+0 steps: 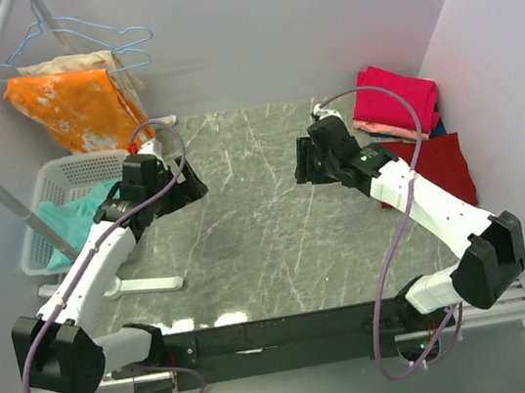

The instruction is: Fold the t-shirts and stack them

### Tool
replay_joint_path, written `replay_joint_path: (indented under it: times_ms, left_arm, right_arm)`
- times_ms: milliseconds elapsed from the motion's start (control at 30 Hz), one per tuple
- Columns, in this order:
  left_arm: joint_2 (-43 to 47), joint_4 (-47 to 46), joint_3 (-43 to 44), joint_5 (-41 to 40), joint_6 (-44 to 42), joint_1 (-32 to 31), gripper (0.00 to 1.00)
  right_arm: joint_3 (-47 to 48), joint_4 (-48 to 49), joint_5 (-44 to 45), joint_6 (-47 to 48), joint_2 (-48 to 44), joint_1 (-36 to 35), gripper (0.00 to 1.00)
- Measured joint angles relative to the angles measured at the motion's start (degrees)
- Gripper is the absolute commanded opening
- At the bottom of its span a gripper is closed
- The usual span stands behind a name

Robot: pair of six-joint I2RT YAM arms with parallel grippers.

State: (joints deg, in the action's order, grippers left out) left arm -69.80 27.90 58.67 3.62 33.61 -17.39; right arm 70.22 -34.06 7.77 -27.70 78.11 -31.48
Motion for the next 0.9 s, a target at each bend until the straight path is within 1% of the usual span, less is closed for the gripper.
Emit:
replay_joint_path:
  times_ms: [167, 400, 633, 900]
  left_arm:
    - [0.3, -1.3, -1.1, -4.9, 1.7, -2.4, 1.0]
    - [0.3, -1.9, -1.4, -10.6, 2.8, -6.0, 0.99]
    - [0.3, -1.9, -1.4, -14.1, 3.5, -9.0, 0.99]
    - [0.3, -1.5, -1.4, -17.6, 3.9, -10.6, 1.0]
  right_arm:
    - [-2.9, 2.9, 2.1, -1.9, -0.4, -0.6, 0.61]
    - [-5.0, 4.9, 2.7, -3.4, -0.5, -0.9, 0.6]
    - [-5.0, 5.9, 2.7, -3.6, -0.5, -1.0, 0.6]
    - [-5.0, 6.1, 2.7, -3.6, -0.5, -1.2, 0.6]
